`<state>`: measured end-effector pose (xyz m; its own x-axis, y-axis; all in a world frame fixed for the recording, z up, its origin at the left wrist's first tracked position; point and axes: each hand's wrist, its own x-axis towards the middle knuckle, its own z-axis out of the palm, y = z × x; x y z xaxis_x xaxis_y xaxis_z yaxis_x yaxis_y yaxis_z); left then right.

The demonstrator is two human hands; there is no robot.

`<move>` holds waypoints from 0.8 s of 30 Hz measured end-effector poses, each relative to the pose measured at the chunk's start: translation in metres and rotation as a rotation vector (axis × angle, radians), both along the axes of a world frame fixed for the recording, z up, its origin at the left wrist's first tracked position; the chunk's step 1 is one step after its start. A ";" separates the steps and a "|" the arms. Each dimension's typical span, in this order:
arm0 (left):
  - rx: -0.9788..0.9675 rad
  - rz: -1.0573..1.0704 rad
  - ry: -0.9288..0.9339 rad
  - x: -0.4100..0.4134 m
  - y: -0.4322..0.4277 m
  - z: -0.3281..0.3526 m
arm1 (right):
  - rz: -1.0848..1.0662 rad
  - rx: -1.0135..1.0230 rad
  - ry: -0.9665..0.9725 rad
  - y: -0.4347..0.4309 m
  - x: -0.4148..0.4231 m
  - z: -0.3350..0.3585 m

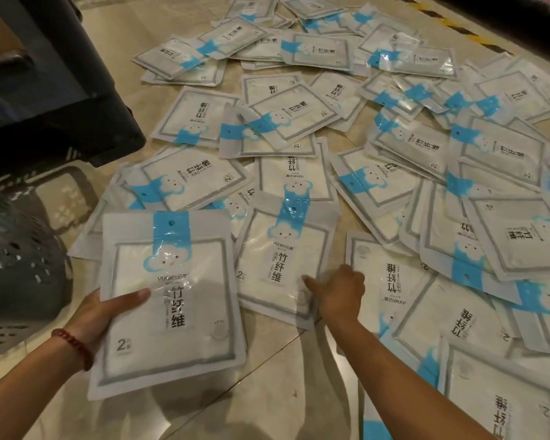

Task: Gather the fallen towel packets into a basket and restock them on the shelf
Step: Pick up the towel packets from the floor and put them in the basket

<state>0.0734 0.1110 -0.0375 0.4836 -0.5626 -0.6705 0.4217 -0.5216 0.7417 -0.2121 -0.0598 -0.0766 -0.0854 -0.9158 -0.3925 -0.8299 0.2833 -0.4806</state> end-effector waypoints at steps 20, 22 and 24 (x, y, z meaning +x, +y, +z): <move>-0.228 0.038 -0.129 0.000 -0.096 0.028 | 0.053 -0.324 -0.596 -0.056 0.015 0.057; -0.266 0.016 -0.149 -0.001 -0.119 0.052 | 0.005 -0.367 -0.644 -0.076 0.011 0.083; -0.314 0.003 -0.181 -0.004 -0.141 0.082 | -0.019 -0.402 -0.666 -0.096 0.009 0.111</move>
<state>0.0692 -0.0297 0.0443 0.5809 -0.7257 -0.3686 0.2697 -0.2556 0.9284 -0.2028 -0.1563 0.0344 0.0350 -0.9994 -0.0045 -0.3266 -0.0071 -0.9451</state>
